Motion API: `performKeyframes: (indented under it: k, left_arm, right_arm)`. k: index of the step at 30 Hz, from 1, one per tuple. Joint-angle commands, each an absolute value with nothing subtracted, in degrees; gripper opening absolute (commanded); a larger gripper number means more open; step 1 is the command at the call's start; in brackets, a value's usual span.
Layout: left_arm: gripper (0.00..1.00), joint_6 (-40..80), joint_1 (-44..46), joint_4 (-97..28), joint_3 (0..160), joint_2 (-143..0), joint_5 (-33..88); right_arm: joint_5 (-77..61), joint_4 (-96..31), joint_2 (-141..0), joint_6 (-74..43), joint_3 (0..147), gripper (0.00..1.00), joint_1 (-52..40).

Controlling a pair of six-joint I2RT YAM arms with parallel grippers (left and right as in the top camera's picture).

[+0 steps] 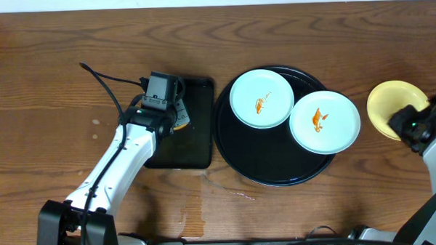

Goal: Clean dirty plates on tray and stack at the side
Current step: 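Move right gripper back and pinch the rim of a light-green plate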

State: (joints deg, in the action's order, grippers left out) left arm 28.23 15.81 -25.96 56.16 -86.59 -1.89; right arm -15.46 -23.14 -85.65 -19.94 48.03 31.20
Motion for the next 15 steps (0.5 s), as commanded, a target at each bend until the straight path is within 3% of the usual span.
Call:
performKeyframes:
  k: [1,15]
  left_arm:
    - [0.15,27.4,15.7,-26.2,55.6,-86.5,-2.8]
    - [0.15,27.5,15.7,-26.1,55.6,-86.5,-2.8]
  right_arm:
    - [-24.9,-26.7,-85.6,-14.0,48.9,0.43,29.4]
    - [-24.5,-30.7,-87.4,-11.2,45.3,0.37,26.5]
